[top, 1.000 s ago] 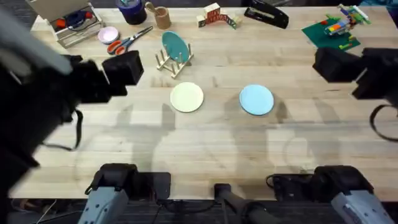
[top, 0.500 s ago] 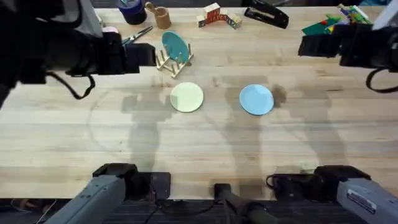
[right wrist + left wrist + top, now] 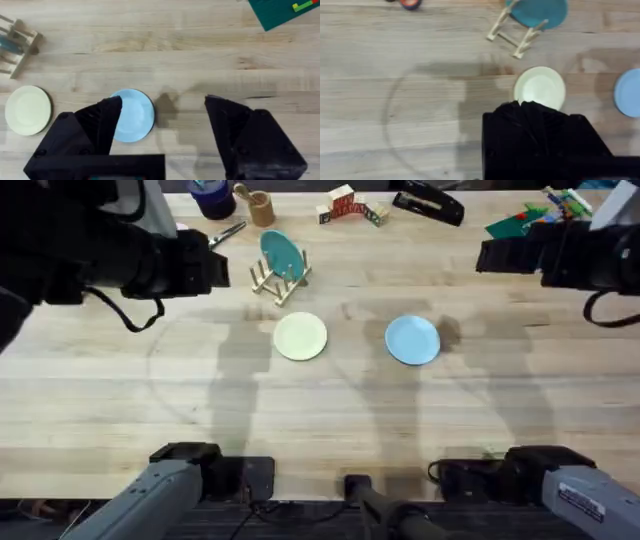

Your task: Pick up the plates from the table one by one and place each into a slot on the dish rack.

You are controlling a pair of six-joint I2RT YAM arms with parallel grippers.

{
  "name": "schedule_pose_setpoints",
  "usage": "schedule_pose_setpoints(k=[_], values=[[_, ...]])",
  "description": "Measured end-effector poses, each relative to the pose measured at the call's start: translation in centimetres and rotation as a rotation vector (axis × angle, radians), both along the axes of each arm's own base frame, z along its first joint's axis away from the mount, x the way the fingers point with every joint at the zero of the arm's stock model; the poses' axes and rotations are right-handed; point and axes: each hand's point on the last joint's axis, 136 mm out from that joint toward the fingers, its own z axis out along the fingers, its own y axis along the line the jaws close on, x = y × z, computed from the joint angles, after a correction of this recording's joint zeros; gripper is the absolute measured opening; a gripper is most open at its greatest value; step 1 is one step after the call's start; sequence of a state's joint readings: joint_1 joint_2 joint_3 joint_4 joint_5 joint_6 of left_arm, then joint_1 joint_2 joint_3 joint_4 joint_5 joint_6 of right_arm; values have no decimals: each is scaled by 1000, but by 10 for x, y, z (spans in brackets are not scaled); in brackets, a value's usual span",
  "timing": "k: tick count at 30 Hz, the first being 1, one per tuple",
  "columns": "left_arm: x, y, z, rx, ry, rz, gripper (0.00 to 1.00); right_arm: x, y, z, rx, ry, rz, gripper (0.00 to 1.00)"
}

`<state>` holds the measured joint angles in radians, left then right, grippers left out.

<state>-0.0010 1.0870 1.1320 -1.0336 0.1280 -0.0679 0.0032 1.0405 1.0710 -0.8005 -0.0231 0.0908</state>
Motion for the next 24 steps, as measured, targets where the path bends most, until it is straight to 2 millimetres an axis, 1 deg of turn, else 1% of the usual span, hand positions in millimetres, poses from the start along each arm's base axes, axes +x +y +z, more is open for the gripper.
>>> schedule_pose_setpoints(k=[3,8,10,13,16,19,24], values=[[-1,-12,3,-84,-3,-47,41,0,0,0,0,0,0,996],[-2,-23,12,-262,-27,-105,42,0,0,0,0,0,0,995],[-2,-28,11,-341,-41,-135,42,0,0,0,0,0,0,995],[-1,-37,-3,-447,-41,-177,42,0,0,0,0,0,0,995],[-1,-45,-29,-540,-3,-203,43,0,0,0,0,0,0,996],[-1,-50,-54,-594,26,-215,42,0,0,0,0,0,0,995],[0,-57,-75,-655,33,-242,41,0,0,0,0,0,0,996]])
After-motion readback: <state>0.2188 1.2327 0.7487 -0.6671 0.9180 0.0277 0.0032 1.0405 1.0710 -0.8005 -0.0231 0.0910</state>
